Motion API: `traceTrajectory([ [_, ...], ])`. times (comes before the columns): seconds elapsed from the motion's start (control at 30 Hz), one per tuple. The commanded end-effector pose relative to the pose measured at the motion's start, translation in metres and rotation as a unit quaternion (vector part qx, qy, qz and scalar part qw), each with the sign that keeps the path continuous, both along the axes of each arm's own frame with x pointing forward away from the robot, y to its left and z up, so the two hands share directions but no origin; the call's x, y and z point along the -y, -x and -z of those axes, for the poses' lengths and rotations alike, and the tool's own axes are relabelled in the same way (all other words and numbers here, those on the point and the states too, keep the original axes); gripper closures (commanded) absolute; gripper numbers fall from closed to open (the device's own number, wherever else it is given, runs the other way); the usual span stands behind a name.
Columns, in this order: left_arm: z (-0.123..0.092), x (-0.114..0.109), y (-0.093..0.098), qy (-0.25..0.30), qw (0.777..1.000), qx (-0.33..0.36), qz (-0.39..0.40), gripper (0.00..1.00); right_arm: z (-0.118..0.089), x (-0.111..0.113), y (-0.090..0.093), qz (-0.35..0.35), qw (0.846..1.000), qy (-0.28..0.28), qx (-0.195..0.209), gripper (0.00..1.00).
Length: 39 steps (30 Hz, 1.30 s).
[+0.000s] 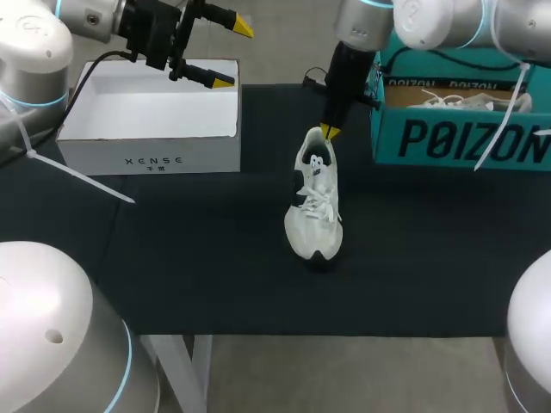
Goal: Take the shoe out of the shoebox, open the shoe tongue, remove and reinsert the insole, then place the shoe into the shoebox
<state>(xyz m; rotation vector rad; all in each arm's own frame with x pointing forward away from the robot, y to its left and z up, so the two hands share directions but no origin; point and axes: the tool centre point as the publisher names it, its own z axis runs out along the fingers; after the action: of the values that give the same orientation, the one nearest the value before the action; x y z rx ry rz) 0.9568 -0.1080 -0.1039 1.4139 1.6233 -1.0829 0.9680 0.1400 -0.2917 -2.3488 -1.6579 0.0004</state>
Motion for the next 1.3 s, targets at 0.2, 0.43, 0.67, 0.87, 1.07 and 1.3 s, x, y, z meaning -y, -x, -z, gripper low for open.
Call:
traceTrajectory([
  [0.2, -0.001, 0.000, -0.001, -0.002, 1.000, 0.000, 0.001, 0.00, 0.018, -0.010, -0.023, -0.020, 0.995, 0.096, -0.002, 1.00],
  [0.43, -0.001, 0.000, -0.001, -0.002, 1.000, 0.000, 0.001, 0.00, 0.018, -0.010, -0.023, -0.015, 0.994, 0.104, 0.000, 1.00],
  [0.67, -0.001, 0.000, -0.001, -0.002, 1.000, 0.000, 0.001, 0.00, 0.026, -0.008, -0.022, -0.019, 0.991, 0.115, 0.061, 1.00],
  [0.87, -0.001, 0.000, -0.001, -0.002, 1.000, 0.000, 0.001, 0.00, 0.043, -0.008, -0.023, -0.036, 0.977, 0.193, 0.084, 1.00],
  [1.07, -0.001, 0.000, -0.001, -0.002, 1.000, 0.000, 0.001, 0.00, 0.048, -0.006, -0.027, -0.048, 0.975, 0.190, 0.105, 1.00],
  [1.3, -0.001, 0.000, -0.001, -0.002, 1.000, 0.000, 0.001, 0.00, 0.064, -0.004, -0.032, -0.047, 0.971, 0.199, 0.128, 1.00],
])
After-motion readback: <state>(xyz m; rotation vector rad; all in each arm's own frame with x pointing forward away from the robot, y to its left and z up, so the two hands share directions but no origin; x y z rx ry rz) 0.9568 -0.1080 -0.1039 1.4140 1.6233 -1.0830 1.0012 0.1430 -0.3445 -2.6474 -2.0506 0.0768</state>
